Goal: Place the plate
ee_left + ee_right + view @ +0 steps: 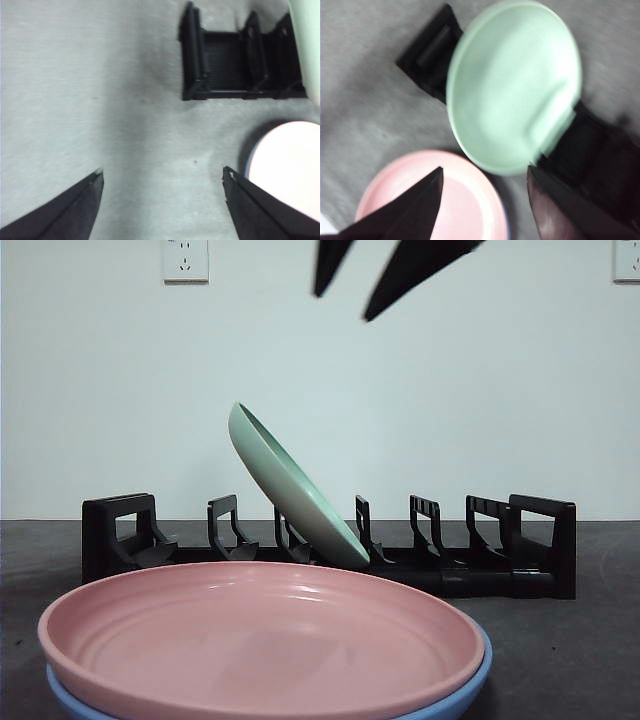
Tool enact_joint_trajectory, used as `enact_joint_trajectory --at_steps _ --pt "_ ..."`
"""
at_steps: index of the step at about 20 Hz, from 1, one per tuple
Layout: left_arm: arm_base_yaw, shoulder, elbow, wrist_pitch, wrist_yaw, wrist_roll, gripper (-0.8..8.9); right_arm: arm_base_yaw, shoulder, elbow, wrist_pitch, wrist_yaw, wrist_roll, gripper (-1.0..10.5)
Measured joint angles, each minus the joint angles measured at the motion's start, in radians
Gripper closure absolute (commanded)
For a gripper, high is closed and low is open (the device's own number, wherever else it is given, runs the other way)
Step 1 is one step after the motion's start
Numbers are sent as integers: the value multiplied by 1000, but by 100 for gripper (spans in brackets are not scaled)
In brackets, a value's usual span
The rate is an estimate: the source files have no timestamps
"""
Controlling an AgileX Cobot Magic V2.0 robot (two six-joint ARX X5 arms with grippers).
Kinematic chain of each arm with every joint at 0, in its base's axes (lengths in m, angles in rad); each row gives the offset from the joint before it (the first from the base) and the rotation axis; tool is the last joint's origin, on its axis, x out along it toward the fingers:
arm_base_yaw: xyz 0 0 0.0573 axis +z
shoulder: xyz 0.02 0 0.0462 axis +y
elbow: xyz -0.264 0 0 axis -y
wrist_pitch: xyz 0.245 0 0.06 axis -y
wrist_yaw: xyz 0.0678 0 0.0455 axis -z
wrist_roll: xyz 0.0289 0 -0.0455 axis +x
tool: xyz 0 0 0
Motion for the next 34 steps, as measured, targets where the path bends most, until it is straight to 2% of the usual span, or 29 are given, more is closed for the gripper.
enact_joint_trajectory --at_steps 6,12,20,25,27,34 --pt "35 -71 0 -45 0 6 433 0 245 224 -44 -40 -17 690" --pt "35 -77 0 -58 0 7 433 1 348 243 -38 -77 -22 690" --pt "35 -77 0 -58 0 7 433 27 417 245 3 -77 -25 691" --pt "35 -77 0 -59 0 7 433 34 446 245 7 -76 -25 832" --pt "35 -77 0 -60 0 7 433 36 453 245 7 -76 -25 928" --pt "35 -78 0 -59 0 7 434 45 454 286 -47 -57 -23 932"
